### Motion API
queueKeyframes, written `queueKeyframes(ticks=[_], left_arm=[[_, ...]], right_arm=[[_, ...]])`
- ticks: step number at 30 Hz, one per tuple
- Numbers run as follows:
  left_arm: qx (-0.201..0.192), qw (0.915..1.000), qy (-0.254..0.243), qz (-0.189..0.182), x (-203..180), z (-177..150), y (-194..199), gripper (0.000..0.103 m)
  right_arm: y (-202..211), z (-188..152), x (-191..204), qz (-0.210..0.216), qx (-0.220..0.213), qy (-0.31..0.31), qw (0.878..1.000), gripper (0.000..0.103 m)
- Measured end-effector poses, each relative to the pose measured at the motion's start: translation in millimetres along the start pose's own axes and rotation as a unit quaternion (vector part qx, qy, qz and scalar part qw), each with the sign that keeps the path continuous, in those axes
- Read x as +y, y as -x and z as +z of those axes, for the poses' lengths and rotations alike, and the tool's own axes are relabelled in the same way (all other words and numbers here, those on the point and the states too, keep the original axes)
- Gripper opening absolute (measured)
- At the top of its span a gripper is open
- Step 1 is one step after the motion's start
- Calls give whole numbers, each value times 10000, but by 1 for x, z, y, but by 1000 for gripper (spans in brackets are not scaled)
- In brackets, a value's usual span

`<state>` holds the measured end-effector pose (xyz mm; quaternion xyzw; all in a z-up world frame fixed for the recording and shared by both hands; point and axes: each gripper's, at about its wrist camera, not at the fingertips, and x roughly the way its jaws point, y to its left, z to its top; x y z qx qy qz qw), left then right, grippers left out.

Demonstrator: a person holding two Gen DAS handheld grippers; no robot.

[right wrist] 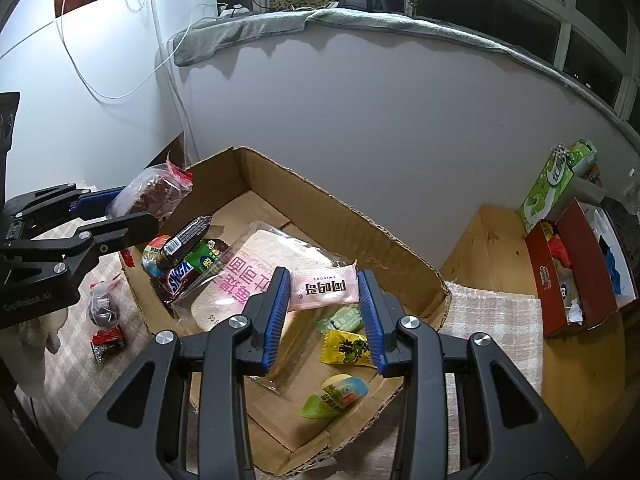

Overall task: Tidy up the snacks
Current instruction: 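Lower both held snacks into the box and open both grippers, then move both open grippers back to the snacks left on the table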

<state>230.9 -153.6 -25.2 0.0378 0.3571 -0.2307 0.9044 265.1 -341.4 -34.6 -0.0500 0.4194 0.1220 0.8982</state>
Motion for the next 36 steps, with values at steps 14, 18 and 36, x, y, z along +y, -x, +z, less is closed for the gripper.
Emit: queueKeyframes(ticks=[14, 18, 36], left_arm=[[-89, 9999, 27, 97, 0, 0, 12, 55], [-151, 9998, 21, 118, 0, -2, 23, 55], [-406, 9985, 205, 297, 19, -39, 94, 55]], right_arm=[[13, 0, 8, -239, -171, 119, 9995, 69], [21, -1, 14, -233, -191, 161, 9994, 69], [72, -24, 70, -48, -375, 499, 9980, 70]])
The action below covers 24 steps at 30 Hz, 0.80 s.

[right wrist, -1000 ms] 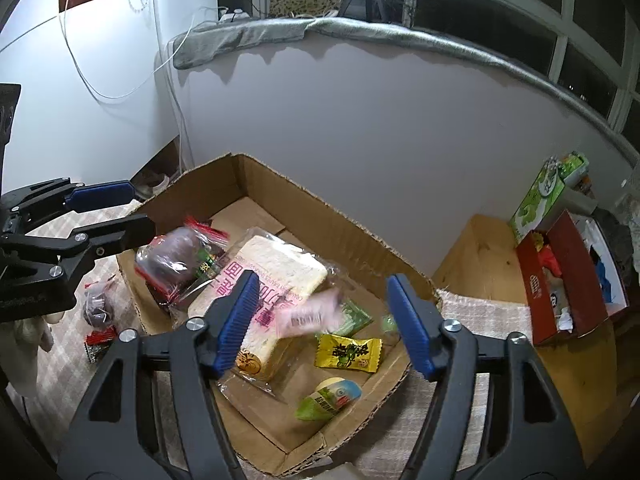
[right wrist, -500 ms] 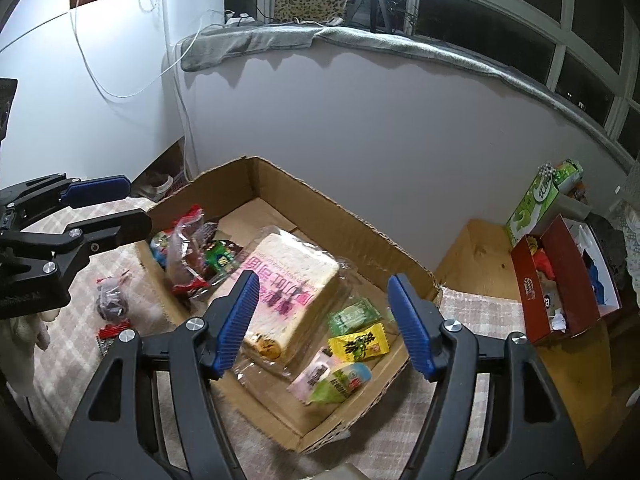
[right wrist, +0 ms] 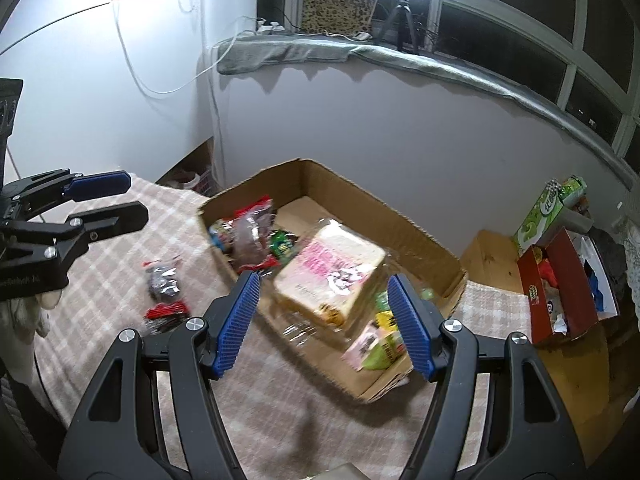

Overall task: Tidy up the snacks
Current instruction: 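Move both open grippers back to the snacks left on the table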

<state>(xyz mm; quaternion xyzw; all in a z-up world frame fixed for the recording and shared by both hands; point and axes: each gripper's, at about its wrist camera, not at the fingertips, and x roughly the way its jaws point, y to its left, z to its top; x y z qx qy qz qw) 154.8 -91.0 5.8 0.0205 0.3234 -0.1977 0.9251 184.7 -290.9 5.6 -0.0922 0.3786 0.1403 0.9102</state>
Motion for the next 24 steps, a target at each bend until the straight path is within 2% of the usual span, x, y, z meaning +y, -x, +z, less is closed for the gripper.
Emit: queueKeyframes(ticks=[7, 12, 22, 24], left_arm=[[63, 9997, 182, 156, 25, -19, 17, 55], [221, 9982, 516, 199, 48, -39, 18, 55], [586, 9952, 778, 111, 63, -73, 8, 55], [662, 9941, 848, 126, 69, -80, 5, 55]], right_arm=[[5, -8, 26, 205, 49, 157, 9997, 70], [0, -13, 43, 400, 142, 265, 9987, 70], [-31, -32, 79, 765, 510, 456, 9947, 69], [-39, -34, 83, 862, 592, 446, 9935, 65]])
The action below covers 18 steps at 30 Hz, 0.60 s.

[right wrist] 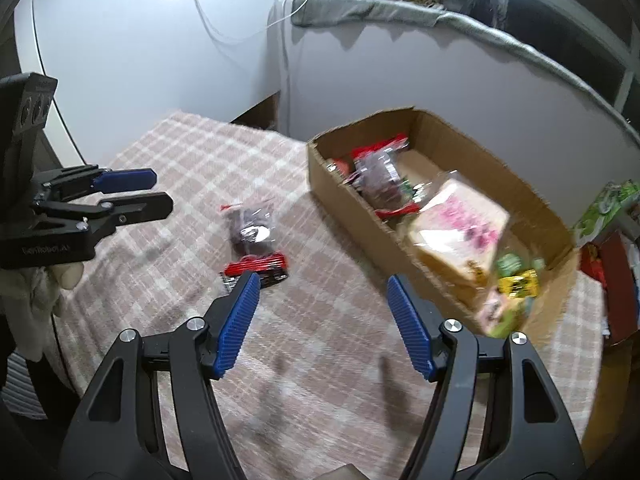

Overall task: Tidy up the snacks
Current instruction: 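Move both open grippers back to the snacks left on the table, then grasp the second dried-fruit bag with the left gripper while the right gripper grasps the black-wrapped candy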

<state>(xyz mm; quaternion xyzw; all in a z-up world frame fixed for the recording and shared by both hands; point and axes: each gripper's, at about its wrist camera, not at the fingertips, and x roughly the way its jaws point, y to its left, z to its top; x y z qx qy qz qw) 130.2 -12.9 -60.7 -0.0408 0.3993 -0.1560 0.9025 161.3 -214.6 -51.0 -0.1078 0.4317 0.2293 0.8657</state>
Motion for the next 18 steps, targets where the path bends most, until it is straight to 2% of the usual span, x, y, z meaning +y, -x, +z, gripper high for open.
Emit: queueKeyframes(ticks=[4, 5, 9, 18], left_arm=[[81, 9999, 125, 38, 12, -7, -4, 55], [83, 9998, 163, 48, 15, -8, -4, 55], [90, 9996, 281, 13, 24, -8, -3, 55], [94, 9992, 360, -135, 29, -6, -5, 55]], right_arm=[[-18, 6, 2, 78, 168, -82, 9998, 42], [-22, 7, 1, 119, 214, -130, 9996, 40], [-40, 16, 2, 283, 315, -299, 9987, 37], [-72, 29, 17, 363, 556, -255, 9975, 36]])
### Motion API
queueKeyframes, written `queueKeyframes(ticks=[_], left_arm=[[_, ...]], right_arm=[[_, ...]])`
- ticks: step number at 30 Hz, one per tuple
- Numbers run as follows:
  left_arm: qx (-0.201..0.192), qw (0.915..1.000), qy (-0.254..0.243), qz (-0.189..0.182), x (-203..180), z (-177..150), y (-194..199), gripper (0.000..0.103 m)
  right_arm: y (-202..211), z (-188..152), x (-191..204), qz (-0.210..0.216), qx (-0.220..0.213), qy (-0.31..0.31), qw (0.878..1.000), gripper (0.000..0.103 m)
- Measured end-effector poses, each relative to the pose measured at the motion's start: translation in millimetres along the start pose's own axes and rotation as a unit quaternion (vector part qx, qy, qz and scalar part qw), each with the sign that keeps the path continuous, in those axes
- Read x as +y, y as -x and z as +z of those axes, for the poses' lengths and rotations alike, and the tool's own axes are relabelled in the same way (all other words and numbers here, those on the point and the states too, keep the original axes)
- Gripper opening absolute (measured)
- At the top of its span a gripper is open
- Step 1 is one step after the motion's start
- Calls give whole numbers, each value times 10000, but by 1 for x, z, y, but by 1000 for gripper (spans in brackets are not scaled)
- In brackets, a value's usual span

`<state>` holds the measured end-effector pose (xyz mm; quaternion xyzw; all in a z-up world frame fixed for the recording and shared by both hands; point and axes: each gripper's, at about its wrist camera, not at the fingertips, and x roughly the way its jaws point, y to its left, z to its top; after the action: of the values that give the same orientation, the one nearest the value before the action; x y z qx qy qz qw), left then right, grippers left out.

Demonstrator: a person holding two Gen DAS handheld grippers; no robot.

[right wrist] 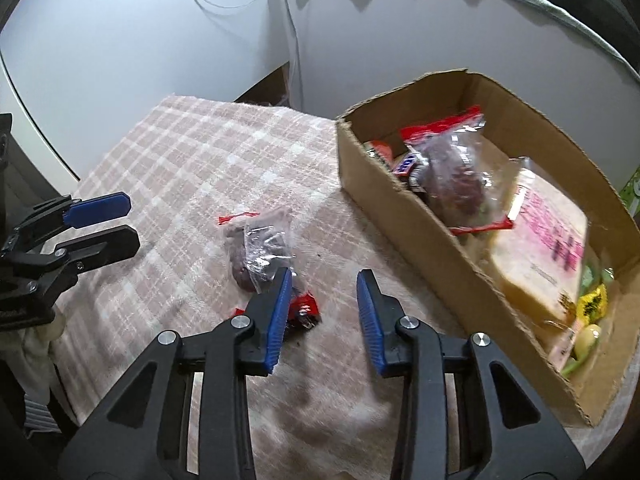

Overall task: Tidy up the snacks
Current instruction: 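Grasp the second dried-fruit bag with the left gripper while the right gripper grasps the black-wrapped candy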

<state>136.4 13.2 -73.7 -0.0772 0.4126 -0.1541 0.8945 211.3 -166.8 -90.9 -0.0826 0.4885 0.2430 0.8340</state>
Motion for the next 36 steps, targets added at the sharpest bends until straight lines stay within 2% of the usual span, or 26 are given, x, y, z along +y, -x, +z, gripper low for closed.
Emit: queueKeyframes(ticks=[6, 9, 11, 15, 19, 22, 29, 31, 32, 34, 36], left_arm=[[15, 9999, 84, -70, 1, 2, -3, 55], [31, 9998, 138, -122, 1, 4, -5, 55], [28, 9998, 143, -150, -1, 6, -7, 55], [4, 9998, 137, -154, -3, 10, -7, 55], [20, 9997, 178, -148, -1, 11, -9, 55], [24, 9997, 199, -133, 1, 11, -9, 55], [-9, 9996, 275, -104, 6, 13, -6, 55], [5, 9996, 277, -92, 8, 13, -6, 55], [23, 9996, 274, -91, 8, 13, -7, 55], [61, 9996, 262, -112, 7, 14, -9, 55], [103, 9996, 252, -118, 5, 16, -13, 55]], right_arm=[[-5, 0, 15, 285, 54, 114, 9995, 36], [-6, -4, 22, 318, 62, 162, 9993, 36], [-5, -5, 21, 184, -18, 99, 9998, 36], [-2, -1, -3, 193, -186, -489, 9984, 36], [-12, 1, -13, 272, -61, -766, 9967, 35], [-17, 1, -4, 174, -20, -561, 9983, 35], [-19, 4, 27, 448, 88, -59, 9989, 35], [-14, 0, 33, 304, 26, 64, 9995, 35], [-11, -2, 35, 178, -12, 92, 9998, 37], [-6, -8, 35, -67, -84, 72, 9999, 54], [-3, -16, 34, -279, -130, 63, 9995, 59]])
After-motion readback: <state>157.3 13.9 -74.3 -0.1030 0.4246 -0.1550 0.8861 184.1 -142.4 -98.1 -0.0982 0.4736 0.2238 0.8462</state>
